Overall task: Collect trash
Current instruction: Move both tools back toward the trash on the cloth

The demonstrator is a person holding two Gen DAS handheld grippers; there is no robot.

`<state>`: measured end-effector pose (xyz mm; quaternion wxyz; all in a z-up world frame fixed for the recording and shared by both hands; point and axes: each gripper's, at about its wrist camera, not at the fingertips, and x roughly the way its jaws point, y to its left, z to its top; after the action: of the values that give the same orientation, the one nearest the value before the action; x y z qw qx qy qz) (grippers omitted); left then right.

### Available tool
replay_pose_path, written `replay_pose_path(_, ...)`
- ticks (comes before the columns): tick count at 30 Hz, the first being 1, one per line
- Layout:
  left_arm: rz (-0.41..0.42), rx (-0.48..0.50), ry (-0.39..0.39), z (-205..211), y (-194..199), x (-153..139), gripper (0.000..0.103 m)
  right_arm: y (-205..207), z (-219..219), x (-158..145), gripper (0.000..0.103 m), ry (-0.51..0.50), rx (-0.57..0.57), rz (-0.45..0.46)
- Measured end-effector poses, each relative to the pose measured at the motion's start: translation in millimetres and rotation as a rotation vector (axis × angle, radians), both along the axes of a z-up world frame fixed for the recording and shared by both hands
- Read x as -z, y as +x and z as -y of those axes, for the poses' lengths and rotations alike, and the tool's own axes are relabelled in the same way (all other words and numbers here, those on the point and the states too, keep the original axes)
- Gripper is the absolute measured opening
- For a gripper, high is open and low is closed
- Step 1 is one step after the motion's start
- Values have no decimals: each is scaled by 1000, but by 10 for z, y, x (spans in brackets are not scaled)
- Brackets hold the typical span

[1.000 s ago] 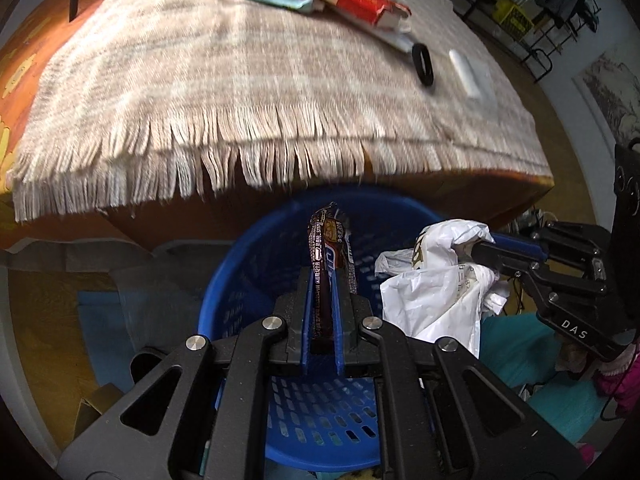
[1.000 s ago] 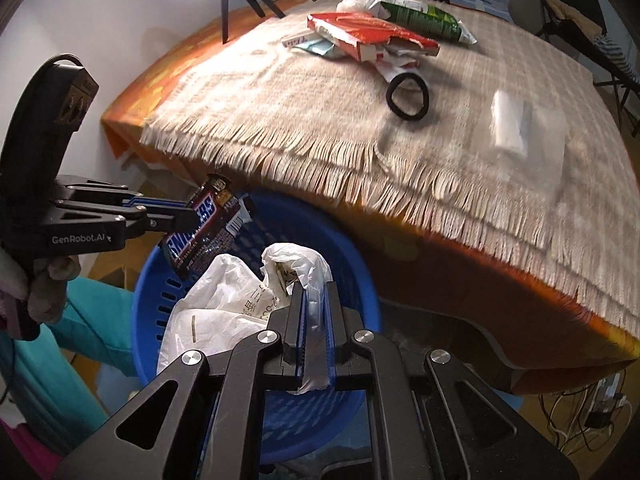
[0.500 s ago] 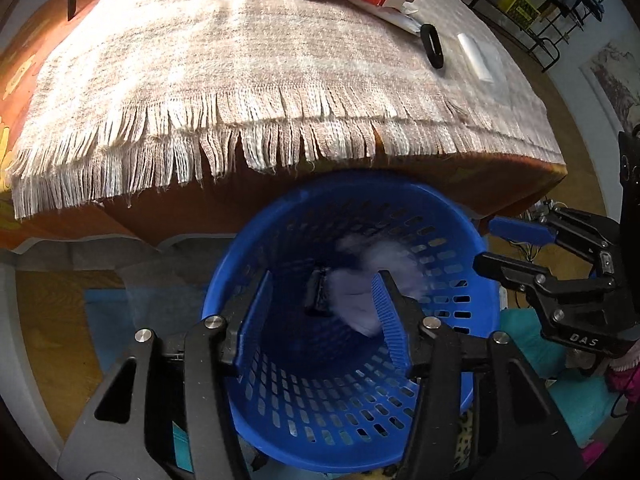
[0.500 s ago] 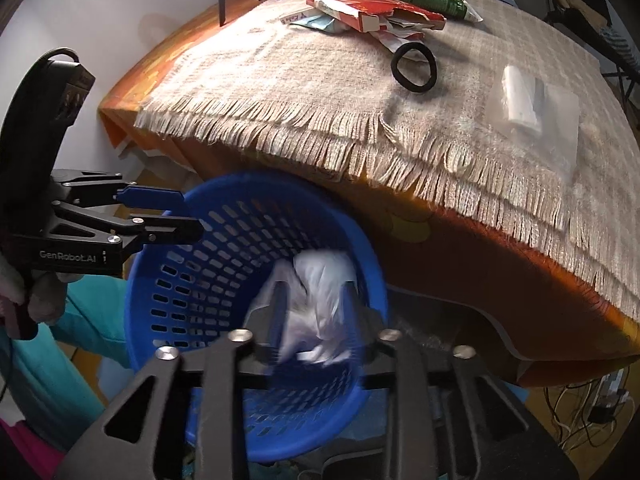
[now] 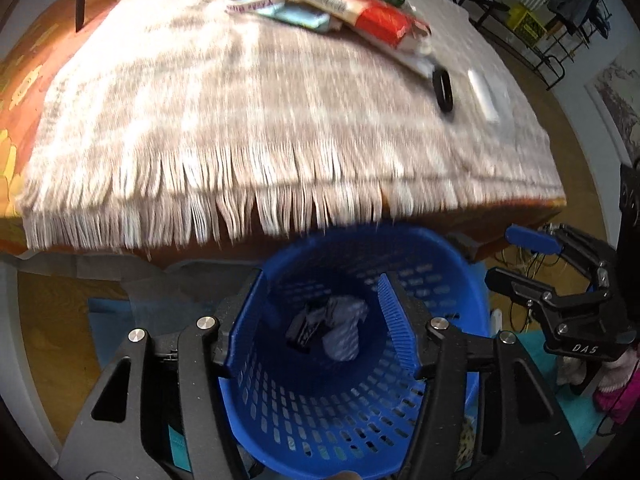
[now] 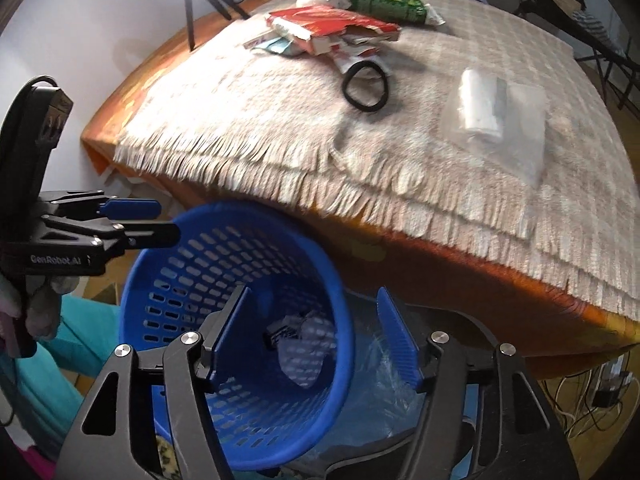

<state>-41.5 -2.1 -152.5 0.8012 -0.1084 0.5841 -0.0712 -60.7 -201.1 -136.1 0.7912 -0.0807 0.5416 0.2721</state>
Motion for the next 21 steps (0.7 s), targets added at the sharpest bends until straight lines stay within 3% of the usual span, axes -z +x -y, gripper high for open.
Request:
replay_pose_path(10,62,-59,-51,-87,478,-373,62,392,336,-262,70,41,145,46)
replay_pose_path(21,63,-179,-155,-172,1090,-523,65,1079,648,-335,70,43,273,53)
